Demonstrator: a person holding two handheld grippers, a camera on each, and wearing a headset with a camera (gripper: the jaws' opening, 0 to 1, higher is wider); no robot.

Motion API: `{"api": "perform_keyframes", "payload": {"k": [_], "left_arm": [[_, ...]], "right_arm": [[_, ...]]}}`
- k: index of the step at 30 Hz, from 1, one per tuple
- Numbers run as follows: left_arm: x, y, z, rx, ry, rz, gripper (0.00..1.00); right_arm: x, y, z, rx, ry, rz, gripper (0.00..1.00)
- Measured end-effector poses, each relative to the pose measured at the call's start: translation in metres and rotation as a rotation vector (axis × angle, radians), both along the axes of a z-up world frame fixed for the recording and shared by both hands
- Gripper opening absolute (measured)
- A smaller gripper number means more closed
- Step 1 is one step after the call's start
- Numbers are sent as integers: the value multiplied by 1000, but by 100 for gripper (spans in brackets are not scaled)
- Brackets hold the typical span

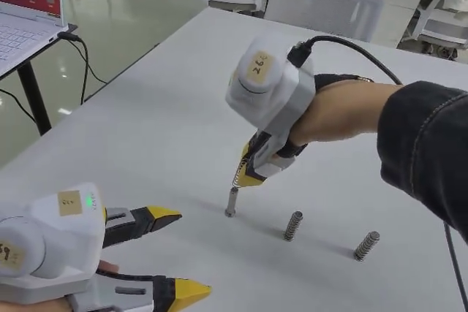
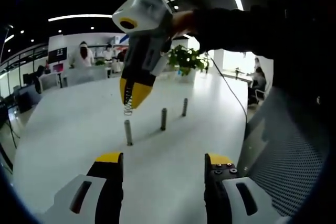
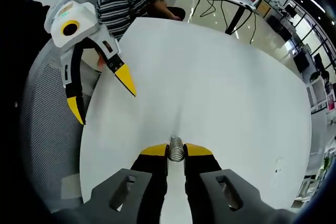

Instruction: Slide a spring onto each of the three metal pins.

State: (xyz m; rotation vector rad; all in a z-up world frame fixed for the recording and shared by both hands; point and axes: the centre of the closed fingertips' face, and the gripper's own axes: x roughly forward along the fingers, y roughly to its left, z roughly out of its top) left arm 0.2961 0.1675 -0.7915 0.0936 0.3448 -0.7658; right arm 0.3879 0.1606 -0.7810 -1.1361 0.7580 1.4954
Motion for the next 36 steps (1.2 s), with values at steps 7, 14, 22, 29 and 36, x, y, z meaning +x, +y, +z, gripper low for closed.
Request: {"api": "perform_keyframes", "payload": {"k": [7,14,22,29,36], "left_arm": [[0,1,0,-2,-1,2,57],[0,2,-1,-6,2,5,56],[0,3,-2,-6,6,4,55],[0,3,-2,-7,7,5,54],[0,4,-3,-7,11,6,53]], "right_arm": [[6,5,-12,-9,6,-1,9],[10,3,-17,-27,6,-2,9],[12,4,-26,-42,20,-8,9],[11,4,-42,-66,28,-16,9],[9,3,-56,-94,16,-7,9]]}}
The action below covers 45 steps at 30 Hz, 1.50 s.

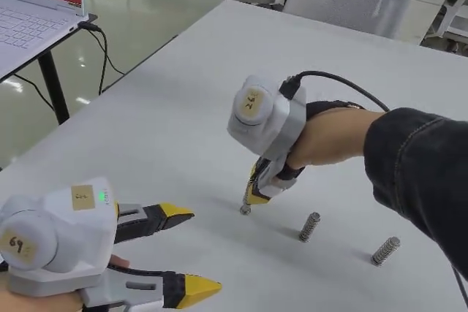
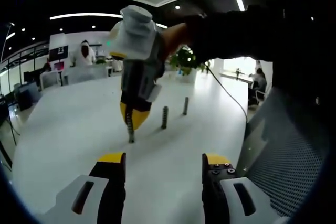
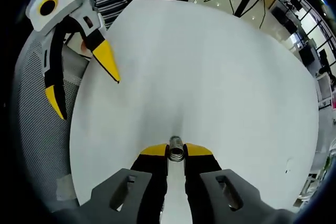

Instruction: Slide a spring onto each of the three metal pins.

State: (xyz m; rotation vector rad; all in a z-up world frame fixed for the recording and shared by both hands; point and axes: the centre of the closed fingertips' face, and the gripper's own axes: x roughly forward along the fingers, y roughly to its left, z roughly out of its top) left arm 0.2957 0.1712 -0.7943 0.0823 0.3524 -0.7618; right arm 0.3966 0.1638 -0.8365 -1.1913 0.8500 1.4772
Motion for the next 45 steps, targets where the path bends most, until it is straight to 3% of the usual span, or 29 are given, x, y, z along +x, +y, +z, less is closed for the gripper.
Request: {"api": "perform_keyframes", "payload": {"k": [15,26,45], "left_arm": [[0,-3,-1,1,3,-12,52],[-2,-5,0,2,5,-16,51],[-1,-4,1,4,4,-17,51]], "right_arm": [[-17,-9,-11,-30,25,4,9],[-13,-10,-17,-24,20,-70,9],[-11,-11,-28,-50,12,-90,9]]}}
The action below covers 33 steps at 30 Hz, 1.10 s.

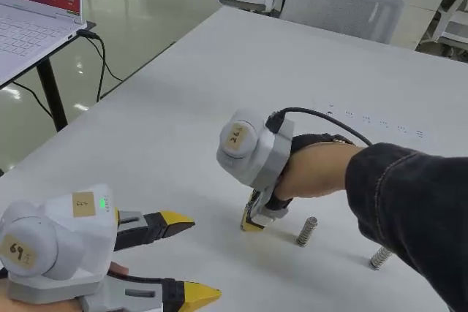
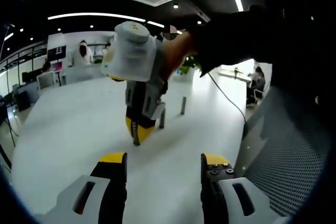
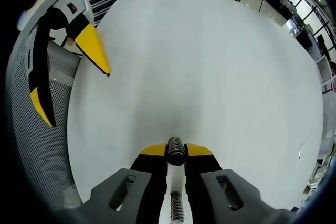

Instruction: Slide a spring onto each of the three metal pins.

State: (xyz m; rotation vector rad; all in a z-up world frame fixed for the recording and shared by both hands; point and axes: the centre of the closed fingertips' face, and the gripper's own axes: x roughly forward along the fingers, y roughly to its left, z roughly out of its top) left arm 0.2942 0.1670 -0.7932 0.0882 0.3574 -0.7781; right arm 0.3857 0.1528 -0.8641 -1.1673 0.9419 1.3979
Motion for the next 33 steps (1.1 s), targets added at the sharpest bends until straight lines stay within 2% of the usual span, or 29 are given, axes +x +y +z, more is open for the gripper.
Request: {"api": "perform_keyframes", "payload": {"k": [7,11,18,25,33], "left_arm": [[1,2,0,-1,1,3,51],[0,1,-1,-1,3,1,51],[0,2,-1,0,2,1,51],[-1,0,-1,2,4,-2,51],[0,-4,1,8,3,-12,51]], "right_arm": [[-1,-4,-7,-14,6,-10,9],[-1,-3,-5,-6,9,-13,10],[-3,-1,-4,17,26,-19,25],[-2,-6,2,45,24,-29,33],[2,-11,16,94,-1,-48,41]]}}
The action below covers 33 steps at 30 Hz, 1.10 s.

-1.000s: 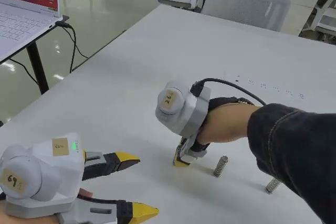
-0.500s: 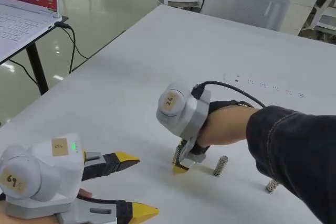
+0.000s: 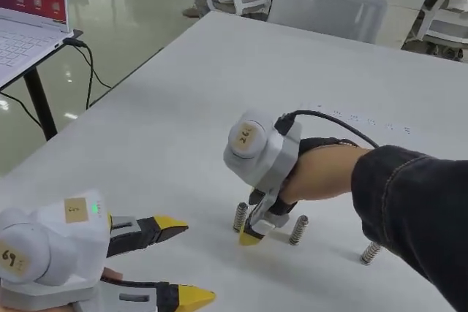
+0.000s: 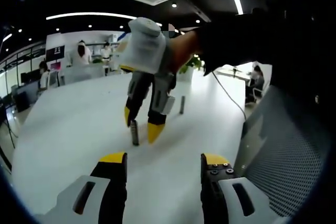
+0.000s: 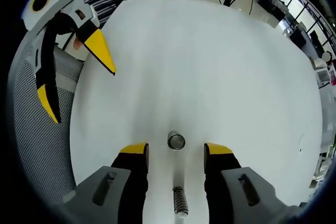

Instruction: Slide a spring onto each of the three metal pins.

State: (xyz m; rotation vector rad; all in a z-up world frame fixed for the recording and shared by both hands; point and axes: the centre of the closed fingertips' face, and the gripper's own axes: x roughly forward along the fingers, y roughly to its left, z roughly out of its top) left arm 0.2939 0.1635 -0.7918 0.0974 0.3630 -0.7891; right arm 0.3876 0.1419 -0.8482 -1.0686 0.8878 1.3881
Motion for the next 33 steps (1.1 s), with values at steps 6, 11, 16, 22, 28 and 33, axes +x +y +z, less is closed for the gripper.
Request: {"api": "perform_keyframes", "payload": {"k": [6,11,16,22,28,33], "left_arm": [[1,1,1,6,1,-6,51],[2,1,1,10,3,-12,51],[3,0,3,13,2,-20,51],[4,-4,5,15,1,-32,51],[5,-5,6,18,-1,-40,51],[5,-6,8,16,-4,-42,51]], "right_arm": [[2,-5,14,52,-17,-30,44],[2,-7,29,127,-7,-77,44],[4,-12,43,182,-22,-107,44],[2,-15,65,267,-25,-153,44],[-1,-22,81,345,-28,-200,44],[-1,-32,89,378,-47,-224,43]]}}
